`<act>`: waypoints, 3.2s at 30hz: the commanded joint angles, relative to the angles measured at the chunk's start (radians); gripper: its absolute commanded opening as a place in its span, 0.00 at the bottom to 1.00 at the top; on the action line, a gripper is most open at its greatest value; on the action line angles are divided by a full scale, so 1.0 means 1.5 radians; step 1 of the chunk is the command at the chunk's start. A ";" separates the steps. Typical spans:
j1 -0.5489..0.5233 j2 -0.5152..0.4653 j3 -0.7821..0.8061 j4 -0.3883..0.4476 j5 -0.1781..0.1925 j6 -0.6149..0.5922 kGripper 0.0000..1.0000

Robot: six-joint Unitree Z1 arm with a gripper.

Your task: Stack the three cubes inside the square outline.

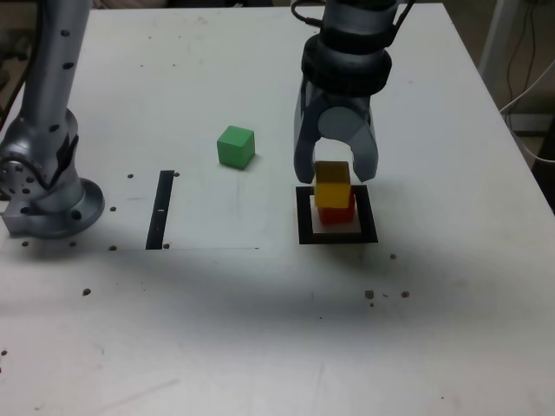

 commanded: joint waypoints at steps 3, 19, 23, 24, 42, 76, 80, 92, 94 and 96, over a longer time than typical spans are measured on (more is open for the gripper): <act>-0.002 0.008 0.003 -0.002 -0.002 0.001 0.61; 0.001 -0.062 0.037 -0.030 0.032 -0.004 1.00; 0.016 -0.110 0.044 -0.012 0.054 -0.003 1.00; 0.022 -0.121 0.048 -0.004 0.059 -0.002 1.00; 0.168 -0.203 0.198 -0.012 0.122 0.181 1.00; 0.246 -0.180 0.423 -0.269 0.132 0.333 0.86; 0.245 -0.172 0.434 -0.283 0.131 0.334 0.83; 0.245 -0.139 0.435 -0.301 0.114 0.343 0.63; 0.245 -0.138 0.434 -0.300 0.099 0.353 0.62; 0.245 -0.138 0.433 -0.297 0.085 0.365 0.60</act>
